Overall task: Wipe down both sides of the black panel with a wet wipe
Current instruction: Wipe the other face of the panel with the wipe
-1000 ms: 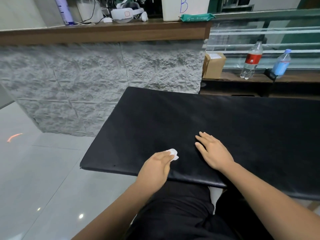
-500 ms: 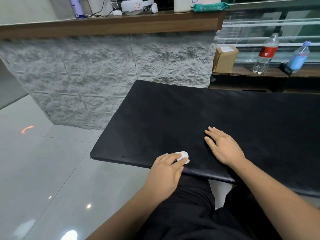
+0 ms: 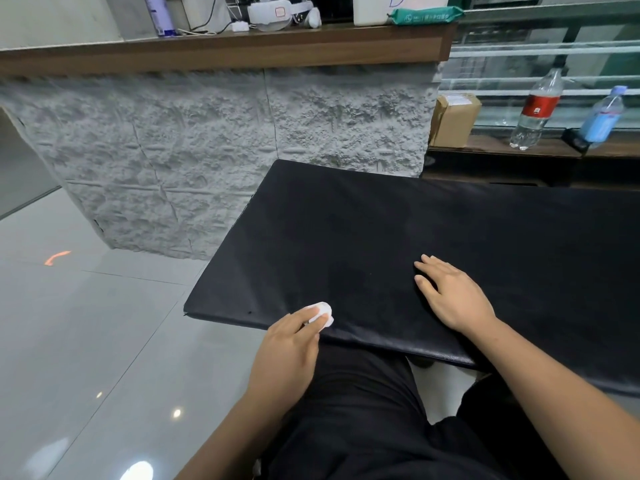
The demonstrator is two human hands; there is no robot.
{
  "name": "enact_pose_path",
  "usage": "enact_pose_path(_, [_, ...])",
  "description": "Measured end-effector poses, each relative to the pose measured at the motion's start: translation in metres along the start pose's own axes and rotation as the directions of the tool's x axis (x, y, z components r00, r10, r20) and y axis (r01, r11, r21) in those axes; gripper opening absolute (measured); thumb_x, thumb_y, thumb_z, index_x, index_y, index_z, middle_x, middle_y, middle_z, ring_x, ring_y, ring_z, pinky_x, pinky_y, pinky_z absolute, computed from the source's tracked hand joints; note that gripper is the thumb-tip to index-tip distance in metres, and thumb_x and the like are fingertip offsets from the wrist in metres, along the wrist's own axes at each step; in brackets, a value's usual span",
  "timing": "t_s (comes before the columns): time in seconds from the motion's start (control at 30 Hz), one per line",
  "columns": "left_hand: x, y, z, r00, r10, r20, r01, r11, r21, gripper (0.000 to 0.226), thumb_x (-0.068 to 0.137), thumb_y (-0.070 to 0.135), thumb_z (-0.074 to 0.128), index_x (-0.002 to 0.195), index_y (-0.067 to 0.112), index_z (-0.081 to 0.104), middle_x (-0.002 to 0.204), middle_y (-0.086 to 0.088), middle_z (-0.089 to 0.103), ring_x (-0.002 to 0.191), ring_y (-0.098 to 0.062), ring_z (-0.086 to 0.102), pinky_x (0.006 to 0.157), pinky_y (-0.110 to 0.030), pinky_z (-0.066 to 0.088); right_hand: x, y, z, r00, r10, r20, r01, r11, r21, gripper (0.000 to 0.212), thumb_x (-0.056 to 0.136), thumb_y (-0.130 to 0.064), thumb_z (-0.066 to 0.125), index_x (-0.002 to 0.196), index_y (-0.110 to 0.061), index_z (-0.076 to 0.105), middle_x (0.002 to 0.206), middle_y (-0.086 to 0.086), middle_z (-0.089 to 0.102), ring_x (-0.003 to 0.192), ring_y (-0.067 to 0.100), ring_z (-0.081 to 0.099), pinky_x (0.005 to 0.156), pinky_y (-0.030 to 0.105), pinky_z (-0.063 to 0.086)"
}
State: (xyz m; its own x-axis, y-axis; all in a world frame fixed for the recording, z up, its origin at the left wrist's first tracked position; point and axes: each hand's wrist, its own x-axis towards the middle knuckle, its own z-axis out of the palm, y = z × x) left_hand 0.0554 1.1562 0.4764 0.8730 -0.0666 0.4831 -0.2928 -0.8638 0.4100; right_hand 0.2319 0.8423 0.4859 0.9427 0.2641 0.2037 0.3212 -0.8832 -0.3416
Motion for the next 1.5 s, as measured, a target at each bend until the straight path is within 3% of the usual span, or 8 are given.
enact_pose_path(0.17, [-0.005, -0.034, -0.010, 0.997, -0.059, -0.055, 0.059, 0.998, 0.007, 0.041, 0.100, 0.004, 0.063, 0.136, 0.022, 0.070, 0.146, 0.016, 0.060, 0.132, -0.006, 0.059, 0.110, -0.032, 0.050, 0.000, 0.001, 0.000, 1.000, 0.004, -0.003, -0.004, 1.000, 0.004, 0.048, 0.109, -0.046, 0.043, 0.153, -0.029, 0.052, 0.164, -0.010, 0.041, 0.154, 0.005, 0.028, 0.124, 0.024, 0.017])
enact_pose_path(0.3, [-0.009, -0.057, -0.019, 0.983, -0.156, -0.100, 0.156, 0.988, -0.006, 0.040, 0.101, 0.006, 0.063, 0.135, 0.025, 0.071, 0.145, 0.022, 0.059, 0.135, 0.004, 0.053, 0.114, -0.017, 0.040, 0.001, 0.001, 0.001, 1.000, -0.001, 0.000, 0.001, 1.000, 0.001, 0.049, 0.109, -0.046, 0.042, 0.153, -0.029, 0.052, 0.164, -0.010, 0.041, 0.154, 0.005, 0.028, 0.127, 0.027, 0.019])
enact_pose_path(0.47, [-0.011, -0.083, -0.026, 0.950, -0.287, -0.122, 0.285, 0.958, -0.034, 0.039, 0.104, 0.013, 0.061, 0.137, 0.032, 0.070, 0.145, 0.024, 0.059, 0.135, 0.008, 0.052, 0.112, -0.016, 0.041, 0.000, 0.001, 0.002, 1.000, 0.004, -0.006, -0.004, 1.000, -0.013, 0.048, 0.109, -0.045, 0.043, 0.153, -0.029, 0.053, 0.164, -0.011, 0.041, 0.154, 0.005, 0.028, 0.121, 0.020, 0.015])
enact_pose_path(0.67, [-0.010, -0.118, -0.036, 0.909, -0.381, -0.171, 0.377, 0.925, -0.059, 0.037, 0.105, 0.017, 0.061, 0.135, 0.038, 0.070, 0.141, 0.028, 0.061, 0.131, 0.011, 0.053, 0.106, -0.024, 0.050, 0.000, 0.001, 0.001, 1.000, 0.000, -0.003, 0.000, 1.000, -0.011, 0.048, 0.109, -0.045, 0.043, 0.153, -0.028, 0.052, 0.164, -0.010, 0.041, 0.155, 0.005, 0.028, 0.123, 0.022, 0.015])
enact_pose_path(0.93, [-0.004, -0.153, -0.049, 0.831, -0.516, -0.208, 0.487, 0.856, -0.175, 0.028, 0.105, 0.028, 0.061, 0.125, 0.045, 0.071, 0.129, 0.037, 0.064, 0.123, 0.014, 0.057, 0.103, -0.020, 0.045, 0.000, 0.001, 0.001, 1.000, 0.002, -0.005, -0.002, 1.000, -0.013, 0.048, 0.109, -0.045, 0.043, 0.153, -0.030, 0.052, 0.164, -0.012, 0.041, 0.155, 0.005, 0.028, 0.125, 0.027, 0.020])
enact_pose_path(1.03, [0.002, -0.163, -0.053, 0.770, -0.597, -0.225, 0.563, 0.802, -0.200, 0.020, 0.103, 0.040, 0.061, 0.119, 0.043, 0.072, 0.125, 0.031, 0.068, 0.116, 0.007, 0.062, 0.096, -0.019, 0.046, 0.000, 0.001, 0.001, 1.000, 0.002, -0.008, -0.002, 1.000, -0.015, 0.048, 0.109, -0.046, 0.042, 0.153, -0.030, 0.052, 0.164, -0.012, 0.041, 0.155, 0.004, 0.027, 0.124, 0.025, 0.019])
enact_pose_path(1.23, [0.005, -0.184, -0.056, 0.686, -0.668, -0.287, 0.650, 0.741, -0.170, 0.019, 0.103, 0.037, 0.061, 0.115, 0.028, 0.073, 0.115, 0.012, 0.075, 0.101, -0.012, 0.066, 0.088, -0.029, 0.047, 0.001, 0.002, 0.001, 1.000, -0.004, -0.004, 0.004, 1.000, -0.012, 0.049, 0.109, -0.045, 0.042, 0.154, -0.028, 0.052, 0.164, -0.010, 0.041, 0.155, 0.005, 0.028, 0.127, 0.027, 0.019])
enact_pose_path(1.5, [-0.003, -0.170, -0.042, 0.687, -0.626, -0.370, 0.653, 0.755, -0.066, 0.019, 0.106, 0.025, 0.057, 0.110, 0.028, 0.075, 0.106, 0.006, 0.077, 0.095, -0.022, 0.069, 0.081, -0.038, 0.053, 0.001, 0.003, 0.003, 1.000, -0.002, -0.016, 0.002, 1.000, -0.013, 0.048, 0.108, -0.046, 0.042, 0.152, -0.030, 0.053, 0.164, -0.011, 0.042, 0.154, 0.005, 0.028, 0.124, 0.025, 0.019])
